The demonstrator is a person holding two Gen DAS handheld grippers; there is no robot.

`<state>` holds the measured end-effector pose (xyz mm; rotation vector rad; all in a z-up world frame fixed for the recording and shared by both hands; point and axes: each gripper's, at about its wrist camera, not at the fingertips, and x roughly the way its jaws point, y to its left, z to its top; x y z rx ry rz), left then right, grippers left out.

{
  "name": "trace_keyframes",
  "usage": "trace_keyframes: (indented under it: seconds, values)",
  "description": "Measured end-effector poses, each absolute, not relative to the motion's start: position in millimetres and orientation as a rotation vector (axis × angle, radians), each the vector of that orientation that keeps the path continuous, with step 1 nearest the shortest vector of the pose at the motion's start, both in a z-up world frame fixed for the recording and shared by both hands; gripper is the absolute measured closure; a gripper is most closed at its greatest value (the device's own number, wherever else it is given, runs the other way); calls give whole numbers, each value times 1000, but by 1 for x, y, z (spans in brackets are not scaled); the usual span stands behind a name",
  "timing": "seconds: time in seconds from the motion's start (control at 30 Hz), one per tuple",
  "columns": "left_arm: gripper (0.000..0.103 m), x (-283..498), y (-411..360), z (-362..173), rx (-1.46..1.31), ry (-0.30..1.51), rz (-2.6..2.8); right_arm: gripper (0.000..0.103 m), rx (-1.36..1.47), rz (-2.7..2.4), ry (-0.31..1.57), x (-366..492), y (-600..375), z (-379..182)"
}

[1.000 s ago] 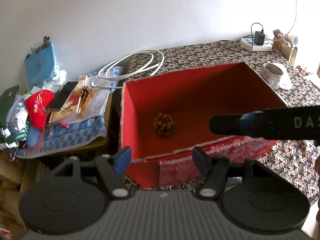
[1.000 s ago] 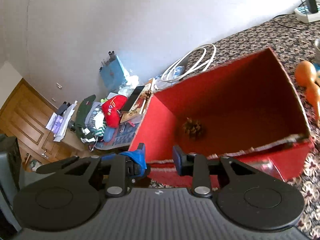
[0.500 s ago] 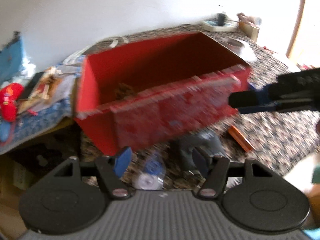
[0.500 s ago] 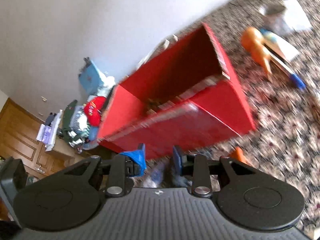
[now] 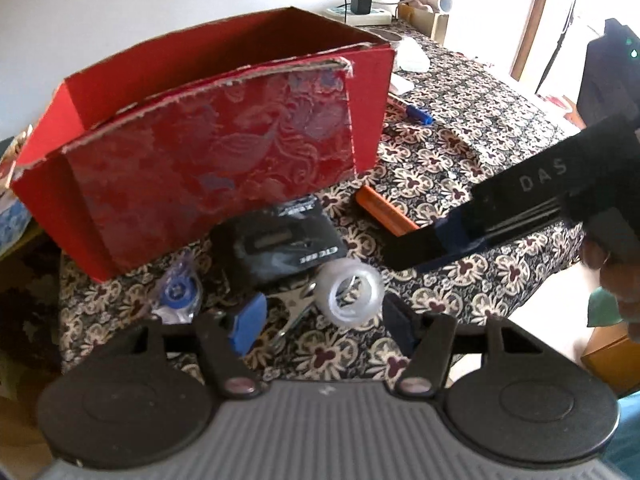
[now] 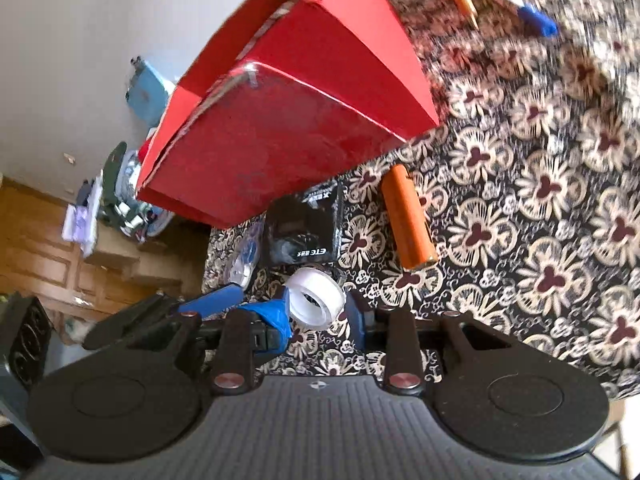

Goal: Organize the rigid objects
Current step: 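Move the right gripper back to the clear tape roll and grasp it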

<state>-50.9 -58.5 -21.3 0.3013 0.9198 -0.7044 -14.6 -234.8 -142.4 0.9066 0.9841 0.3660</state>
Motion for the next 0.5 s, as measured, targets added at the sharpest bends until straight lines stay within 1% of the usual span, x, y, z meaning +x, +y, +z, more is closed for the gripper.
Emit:
trace_keyframes:
  seconds: [0.07,0.1,0.3,0.4,0.5]
  values:
    - [33,-49,-61,-24,282,932,-725,87,958,381,1001,-11,-237,-150]
    - [33,-49,-64,-26,278,937,-730,87,977,379,1006,-9,-237,-151]
    - [34,-46,-79,-40,284,974,-741,86,1062,399,1037,0,-238,-162]
    - [40,-43,-83,-46,290,985,-729,86,1060,399,1055,3,-236,-165]
    - [50,-44,-85,-47,289,970,-715,85,1081,405,1058,5,-234,-167]
